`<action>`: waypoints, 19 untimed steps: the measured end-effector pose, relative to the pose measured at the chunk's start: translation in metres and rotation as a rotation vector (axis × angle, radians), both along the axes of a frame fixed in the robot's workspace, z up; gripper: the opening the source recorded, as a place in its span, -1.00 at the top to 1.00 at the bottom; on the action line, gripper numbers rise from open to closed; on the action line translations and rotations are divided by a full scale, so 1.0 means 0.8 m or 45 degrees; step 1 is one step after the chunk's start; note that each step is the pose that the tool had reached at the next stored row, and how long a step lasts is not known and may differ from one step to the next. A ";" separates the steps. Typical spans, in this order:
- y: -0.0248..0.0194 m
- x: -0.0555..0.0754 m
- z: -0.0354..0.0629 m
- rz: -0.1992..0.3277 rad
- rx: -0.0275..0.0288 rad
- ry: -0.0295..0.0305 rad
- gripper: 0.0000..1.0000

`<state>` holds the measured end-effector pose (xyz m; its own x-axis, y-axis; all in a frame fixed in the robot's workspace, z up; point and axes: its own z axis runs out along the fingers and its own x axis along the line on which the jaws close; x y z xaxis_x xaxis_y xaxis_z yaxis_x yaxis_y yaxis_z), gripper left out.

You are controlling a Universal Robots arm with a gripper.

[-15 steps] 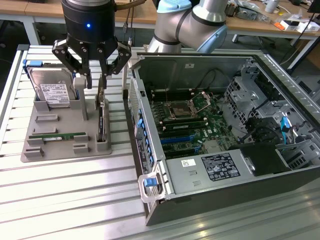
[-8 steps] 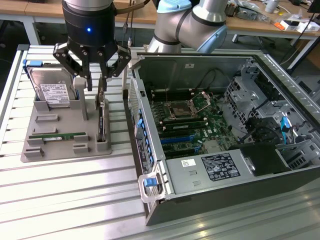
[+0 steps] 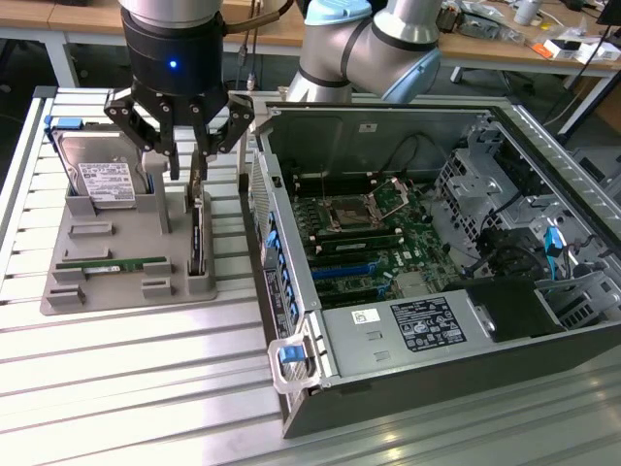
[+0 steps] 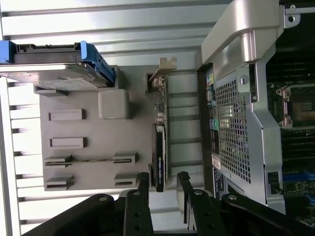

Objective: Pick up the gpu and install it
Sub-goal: 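Pick up the gpu and move the gpu toward the slot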

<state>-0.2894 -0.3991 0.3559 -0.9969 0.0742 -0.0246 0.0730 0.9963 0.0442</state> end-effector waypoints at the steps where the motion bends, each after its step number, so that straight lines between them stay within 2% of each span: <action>1: 0.0000 0.000 -0.001 0.000 0.0000 0.0000 0.28; 19: 0.0000 0.000 -0.016 0.000 0.0000 0.0000 0.28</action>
